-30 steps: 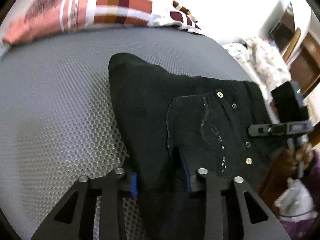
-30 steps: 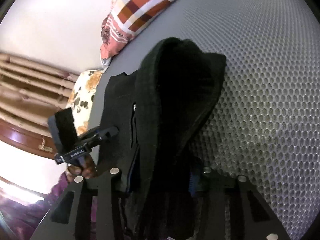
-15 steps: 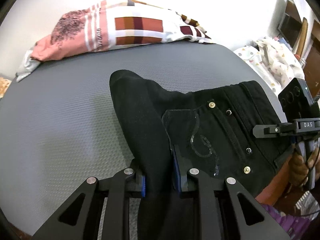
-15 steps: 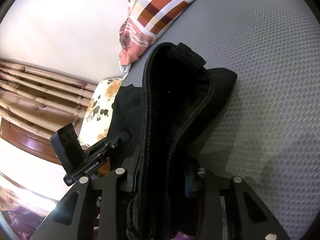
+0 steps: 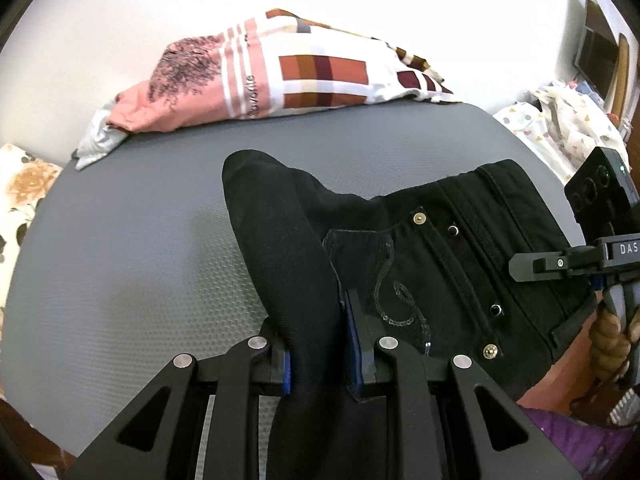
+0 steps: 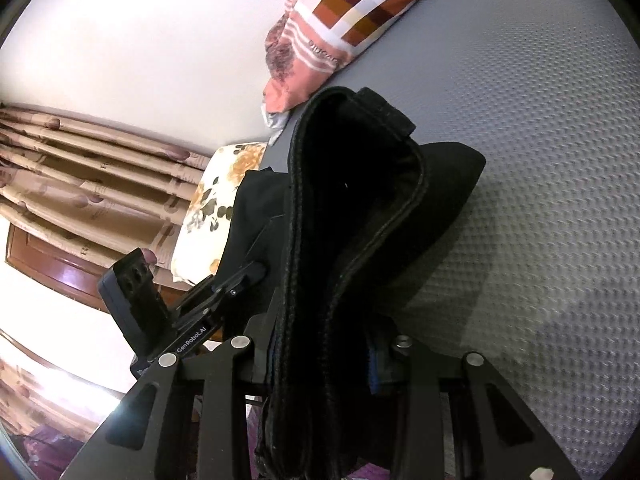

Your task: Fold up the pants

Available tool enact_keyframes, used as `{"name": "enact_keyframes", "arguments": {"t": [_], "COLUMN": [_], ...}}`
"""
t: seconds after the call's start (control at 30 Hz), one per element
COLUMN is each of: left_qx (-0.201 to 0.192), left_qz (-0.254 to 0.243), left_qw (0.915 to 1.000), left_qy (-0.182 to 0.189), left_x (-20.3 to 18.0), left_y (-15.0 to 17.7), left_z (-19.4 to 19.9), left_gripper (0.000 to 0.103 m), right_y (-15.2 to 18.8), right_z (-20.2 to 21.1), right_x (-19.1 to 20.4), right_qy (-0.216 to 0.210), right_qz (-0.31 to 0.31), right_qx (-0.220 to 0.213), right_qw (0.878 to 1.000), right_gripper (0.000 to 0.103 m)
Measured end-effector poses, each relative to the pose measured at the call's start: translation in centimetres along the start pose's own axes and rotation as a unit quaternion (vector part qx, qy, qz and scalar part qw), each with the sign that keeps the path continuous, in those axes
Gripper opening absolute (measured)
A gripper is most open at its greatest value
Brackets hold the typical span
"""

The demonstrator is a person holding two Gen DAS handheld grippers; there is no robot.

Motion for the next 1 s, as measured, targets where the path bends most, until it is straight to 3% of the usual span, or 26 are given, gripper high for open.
{"name": "enact_keyframes", "arguments": {"t": [0.47, 1.0], "left_qx": [-0.025, -0.049], "left_qz": [0.029, 0.056], "left_qw": [0.9984, 0.9945], "left_qy": [-0.04, -0.074], "left_x": [6.5, 14.8], "left_y": [-1.5, -5.0], "left_z": [1.6, 0.8], "left_gripper": [0.021, 0.021], "right_y": [-0.9, -5.9], "right_z": [-3.7, -9.8], "right_x": [3.7, 7.1], "right_qy": [-0.006, -0.013], "right_qz": [0.025, 0.042], "right_qx": [0.025, 0.034], "right_qw": [0.999, 0.998], "right_gripper": [0.031, 0.031]}}
Point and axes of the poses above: each gripper's, at about its wrist camera, not at the fingertips, and z roughly against the way its jaws point, x to its left, y to its underside, the point moved 10 cm from there along -z, roughly the way its jaws point, and after that the axes turned 6 degrees about y, right-handed, at the moved point
